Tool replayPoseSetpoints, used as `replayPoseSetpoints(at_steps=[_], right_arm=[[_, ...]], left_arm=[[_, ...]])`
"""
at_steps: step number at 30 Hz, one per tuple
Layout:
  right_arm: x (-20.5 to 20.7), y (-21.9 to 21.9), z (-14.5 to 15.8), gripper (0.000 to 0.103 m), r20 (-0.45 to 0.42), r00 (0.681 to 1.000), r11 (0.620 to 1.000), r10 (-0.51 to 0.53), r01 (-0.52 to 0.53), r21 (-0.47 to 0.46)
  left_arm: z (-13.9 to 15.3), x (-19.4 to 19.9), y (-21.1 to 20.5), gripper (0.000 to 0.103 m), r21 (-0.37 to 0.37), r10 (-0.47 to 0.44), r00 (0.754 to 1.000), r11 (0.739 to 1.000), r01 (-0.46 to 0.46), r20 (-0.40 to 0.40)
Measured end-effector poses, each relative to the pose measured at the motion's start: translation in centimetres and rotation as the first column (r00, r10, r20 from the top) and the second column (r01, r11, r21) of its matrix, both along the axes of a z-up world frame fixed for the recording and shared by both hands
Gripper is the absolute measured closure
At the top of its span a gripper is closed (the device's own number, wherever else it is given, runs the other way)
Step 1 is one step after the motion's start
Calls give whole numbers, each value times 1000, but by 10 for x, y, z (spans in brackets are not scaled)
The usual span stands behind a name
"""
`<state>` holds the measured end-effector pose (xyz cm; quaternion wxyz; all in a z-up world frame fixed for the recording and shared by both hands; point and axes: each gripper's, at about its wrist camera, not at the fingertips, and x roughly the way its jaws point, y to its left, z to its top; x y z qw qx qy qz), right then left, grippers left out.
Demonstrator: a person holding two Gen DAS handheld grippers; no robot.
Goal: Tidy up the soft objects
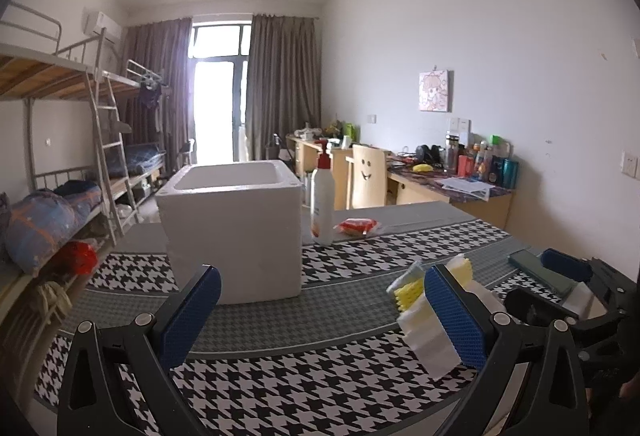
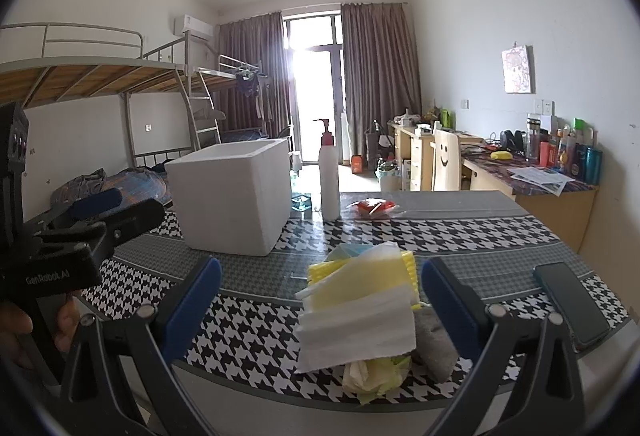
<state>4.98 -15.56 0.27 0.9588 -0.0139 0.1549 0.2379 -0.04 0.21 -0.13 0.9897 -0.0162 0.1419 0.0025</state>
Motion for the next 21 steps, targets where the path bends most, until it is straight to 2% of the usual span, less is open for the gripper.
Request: replayPoseSetpoints(at_steps=[21], right_arm=[[1,-1,1,1,-5,1000,1000,0,0,-1]], left_arm=[[-1,2,-1,1,12,12,1000,1000,-12,-7]])
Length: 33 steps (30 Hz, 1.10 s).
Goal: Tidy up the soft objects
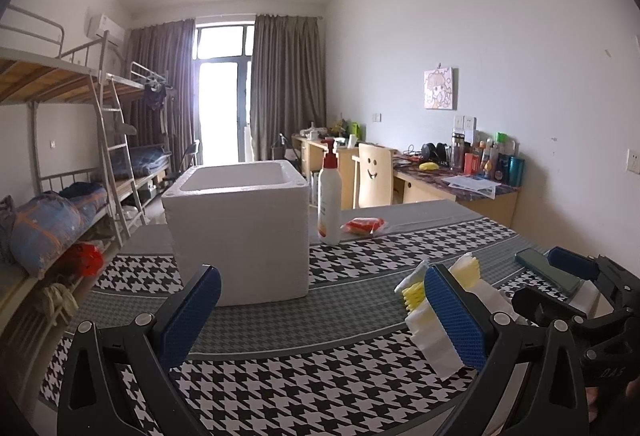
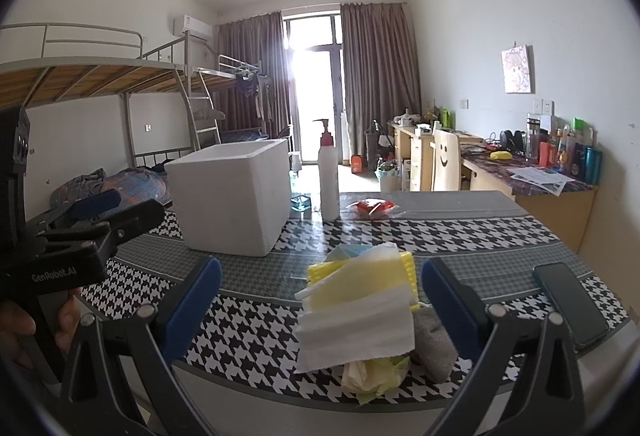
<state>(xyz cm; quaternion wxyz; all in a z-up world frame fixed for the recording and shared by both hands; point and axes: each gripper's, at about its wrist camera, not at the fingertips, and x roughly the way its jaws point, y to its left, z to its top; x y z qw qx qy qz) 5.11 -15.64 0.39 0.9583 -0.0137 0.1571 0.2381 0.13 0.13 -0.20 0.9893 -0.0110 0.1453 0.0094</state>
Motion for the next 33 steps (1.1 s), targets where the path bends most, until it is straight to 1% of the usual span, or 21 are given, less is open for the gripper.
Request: replayPoseSetpoints(at_steps=[14,20,26,33], right_arm=[[2,-5,0,1,-4,1000,1000,-8,8,1],[4,-7,-2,1,-10,1000,1000,-15,15,0],[8,-12,-7,1,-30,999,1000,-28,28,-13],[14,-15,-13,1,-61,998,1000,-26,25,-12]], left_arm=[[1,4,-1,1,1,-8,1000,1000,8,-9],[0,7,-4,1,-9,-45,999,999,45,-14],[-3,15,-6,1,-44,-72,997,997,70,-28],[-9,23,-16,1,-29,-109,992,994,107,-65]])
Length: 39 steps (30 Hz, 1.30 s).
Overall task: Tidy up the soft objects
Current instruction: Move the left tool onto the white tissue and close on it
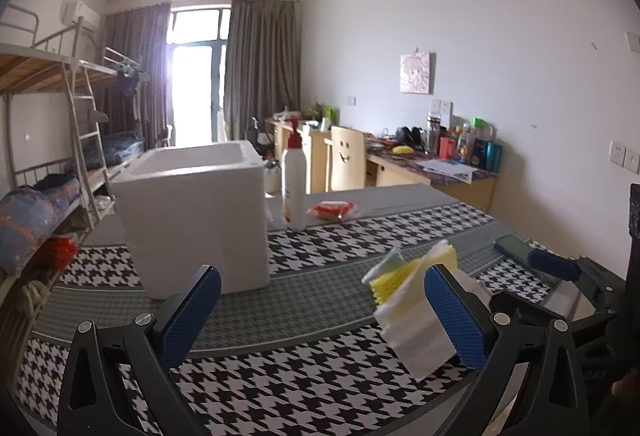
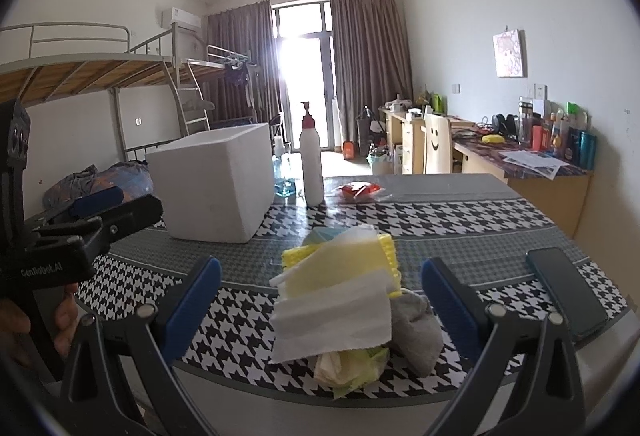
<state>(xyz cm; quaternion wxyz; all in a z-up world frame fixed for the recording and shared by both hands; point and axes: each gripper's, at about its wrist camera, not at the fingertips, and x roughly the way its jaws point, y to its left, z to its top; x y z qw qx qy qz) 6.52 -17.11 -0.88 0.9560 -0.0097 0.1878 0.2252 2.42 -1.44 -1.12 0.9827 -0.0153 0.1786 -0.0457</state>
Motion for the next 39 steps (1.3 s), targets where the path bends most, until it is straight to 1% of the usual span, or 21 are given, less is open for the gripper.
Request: replayPoseSetpoints(at_steps=[7,13,21,29,34,39], right_arm=[[3,-5,-9,1,-31,999,1000,-21,20,-13],[7,-15,-17,1,-55,998,999,-40,39,-13],[14,-17,-24,2,-84,995,998,-56,54,-16],[17,-35,-31,2,-106,989,995,-102,99,-31],[17,-46,-35,2,-115,985,991,-129,126,-35],[20,-54,-39,2,-135,980,990,-144,141,-25]], left_arm=[[-6,7,-9,1,-3,-55,998,998,55,-38],[-13,15,-9,1,-10,-61,996,998,60,-72],[-22,23,-13,1,-11,-100,988,995,100,-114],[-32,33,-26,1,-19,-170,973,985,170,-158],[-37,39,-43,1,6,-235,956,971,240,-175],[-46,49,-54,1,17,-261,942,963,270,-210]])
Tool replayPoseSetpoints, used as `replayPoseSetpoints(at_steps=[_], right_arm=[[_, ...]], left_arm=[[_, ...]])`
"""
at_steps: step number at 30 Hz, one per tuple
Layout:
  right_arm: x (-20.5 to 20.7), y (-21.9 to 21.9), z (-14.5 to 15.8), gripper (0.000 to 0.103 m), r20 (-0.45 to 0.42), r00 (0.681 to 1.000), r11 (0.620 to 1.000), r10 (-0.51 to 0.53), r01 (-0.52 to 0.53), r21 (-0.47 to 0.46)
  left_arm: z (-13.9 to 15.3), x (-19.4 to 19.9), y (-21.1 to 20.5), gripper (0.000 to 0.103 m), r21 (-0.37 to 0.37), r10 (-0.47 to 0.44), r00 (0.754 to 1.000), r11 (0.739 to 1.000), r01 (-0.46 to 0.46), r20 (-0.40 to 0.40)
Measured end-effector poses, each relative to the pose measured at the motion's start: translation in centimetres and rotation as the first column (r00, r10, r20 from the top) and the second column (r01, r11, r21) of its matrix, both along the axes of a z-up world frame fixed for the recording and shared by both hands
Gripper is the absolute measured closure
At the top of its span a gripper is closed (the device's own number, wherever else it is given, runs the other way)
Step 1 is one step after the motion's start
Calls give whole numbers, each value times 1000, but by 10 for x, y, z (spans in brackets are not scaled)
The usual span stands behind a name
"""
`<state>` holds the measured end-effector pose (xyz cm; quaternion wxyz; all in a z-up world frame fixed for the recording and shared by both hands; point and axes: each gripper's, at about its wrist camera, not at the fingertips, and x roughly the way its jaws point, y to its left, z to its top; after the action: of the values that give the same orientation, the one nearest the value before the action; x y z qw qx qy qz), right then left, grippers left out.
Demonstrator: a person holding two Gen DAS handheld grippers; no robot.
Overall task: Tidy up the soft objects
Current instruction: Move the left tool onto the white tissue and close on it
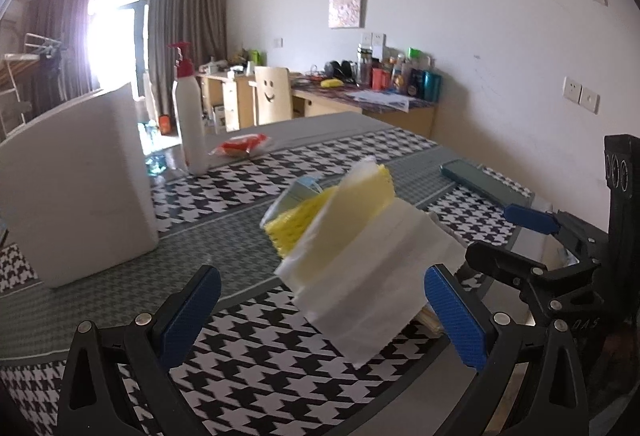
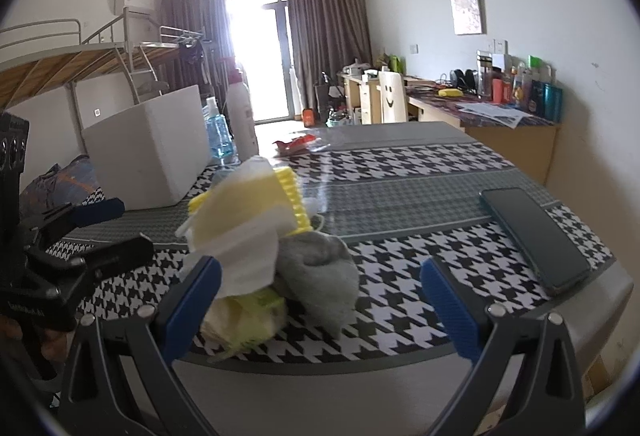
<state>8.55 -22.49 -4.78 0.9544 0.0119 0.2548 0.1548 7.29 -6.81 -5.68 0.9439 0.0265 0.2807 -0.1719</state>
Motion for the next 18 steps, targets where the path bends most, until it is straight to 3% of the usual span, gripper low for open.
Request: replayPoseSetpoints(at_steps=[8,13,18], right_arm=[[5,-13,-6,2,-25,1000,1000,-16,16,14],[8,-20,-9,2,-35,999,999,-22,23,27],[10,-21,-14,2,-48,999,999,-7,9,32]], left_arm=[[-11,19,-20,2,24,-65,996,998,66,-57],[-17,25,-29,18,47,-99,992,994,103,-73],[-23,35,-32,36,33,-125,982,991,131,-140]])
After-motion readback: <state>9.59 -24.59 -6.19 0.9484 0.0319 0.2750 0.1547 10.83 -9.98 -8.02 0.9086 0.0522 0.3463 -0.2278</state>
